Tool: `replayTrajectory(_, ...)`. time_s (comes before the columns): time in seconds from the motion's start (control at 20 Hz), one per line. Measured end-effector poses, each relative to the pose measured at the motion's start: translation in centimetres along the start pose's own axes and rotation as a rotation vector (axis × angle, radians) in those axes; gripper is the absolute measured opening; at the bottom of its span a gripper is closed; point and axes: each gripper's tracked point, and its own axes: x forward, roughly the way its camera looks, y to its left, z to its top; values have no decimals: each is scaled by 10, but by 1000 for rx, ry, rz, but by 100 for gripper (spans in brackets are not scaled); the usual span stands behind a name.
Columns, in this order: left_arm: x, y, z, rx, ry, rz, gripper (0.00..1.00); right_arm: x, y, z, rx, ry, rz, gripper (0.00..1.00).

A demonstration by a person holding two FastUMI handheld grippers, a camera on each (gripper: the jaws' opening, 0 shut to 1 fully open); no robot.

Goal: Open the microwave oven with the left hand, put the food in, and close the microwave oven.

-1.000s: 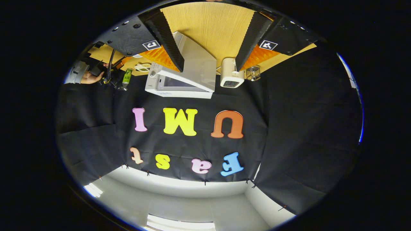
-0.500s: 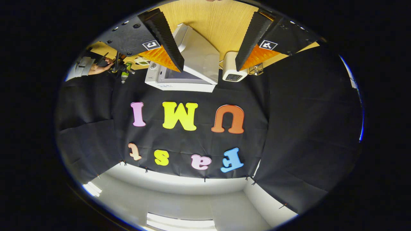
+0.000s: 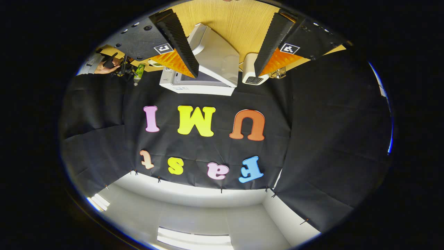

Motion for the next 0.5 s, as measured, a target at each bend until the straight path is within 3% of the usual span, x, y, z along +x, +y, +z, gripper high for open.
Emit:
replayTrajectory(0.15, -4, 2, 5, -9, -10, -16, 95, -9, 33, 4, 50, -86, 31, 4)
replayTrajectory(0.2, -5, 4, 7, -8, -16, -20, 84, -11, 44, 5, 69, -113, 41, 4)
replayTrajectory(0.25, -7, 5, 9, -7, -21, -22, 95, -10, 55, 7, 98, -142, 53, 0)
replayTrajectory(0.5, -11, 17, 14, -8, -28, -41, 95, 15, 107, 30, 239, -304, 82, 4)
